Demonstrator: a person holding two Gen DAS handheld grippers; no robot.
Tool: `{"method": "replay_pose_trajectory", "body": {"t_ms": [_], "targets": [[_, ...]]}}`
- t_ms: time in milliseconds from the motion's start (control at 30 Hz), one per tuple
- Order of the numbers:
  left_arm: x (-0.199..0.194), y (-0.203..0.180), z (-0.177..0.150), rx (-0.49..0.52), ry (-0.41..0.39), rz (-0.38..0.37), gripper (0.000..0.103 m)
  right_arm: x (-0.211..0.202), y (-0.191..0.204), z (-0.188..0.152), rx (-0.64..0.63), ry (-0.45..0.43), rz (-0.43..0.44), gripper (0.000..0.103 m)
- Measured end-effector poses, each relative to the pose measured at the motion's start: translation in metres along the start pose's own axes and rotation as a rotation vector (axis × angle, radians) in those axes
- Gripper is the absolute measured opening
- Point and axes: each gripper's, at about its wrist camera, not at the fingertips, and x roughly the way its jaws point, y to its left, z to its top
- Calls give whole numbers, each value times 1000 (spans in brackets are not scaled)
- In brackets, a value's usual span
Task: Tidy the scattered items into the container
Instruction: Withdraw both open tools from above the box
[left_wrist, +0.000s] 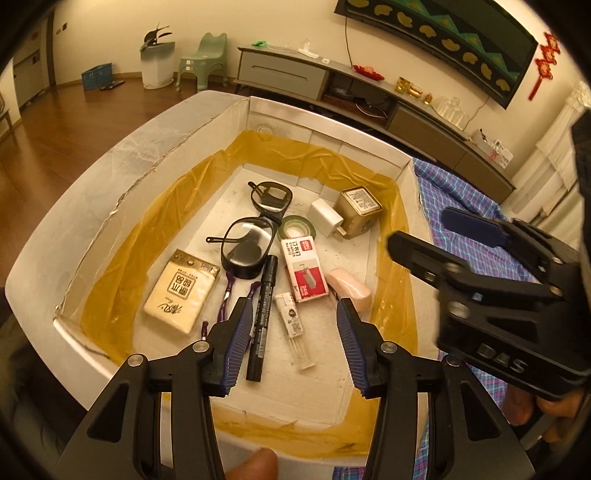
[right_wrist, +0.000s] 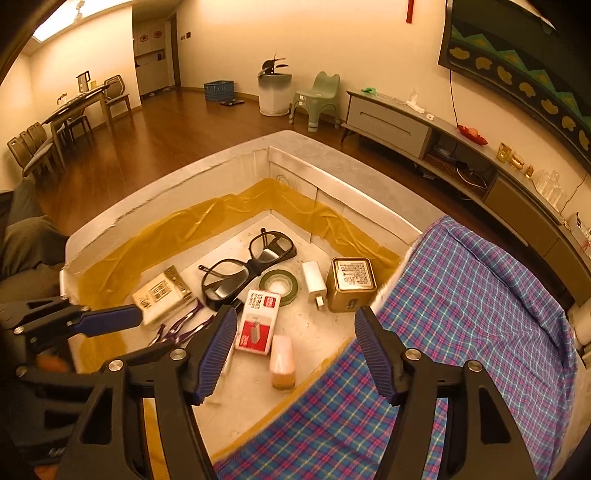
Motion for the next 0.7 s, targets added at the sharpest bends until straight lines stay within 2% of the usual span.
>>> {"method": "replay_pose_trajectory", "body": {"t_ms": [200,333,467,600,700], "targets": [[-15,-10,-12,52,-64,51,71,-30,-8,-18,16,14,13,68],[-30,-6,-15,25,-125,54,77,-41,-5,-30,-30,45,19,70],[-45,-2,-17,1,-192,96,83,-41,13,-43,-134,93,8,71],[-52,-3,-21,0,-208,172,86,-39,31,-54,-189,107,11,71],[-59,-2,-24,-5,-209,149,86,-40,34,-58,-174,104,22,71]]}}
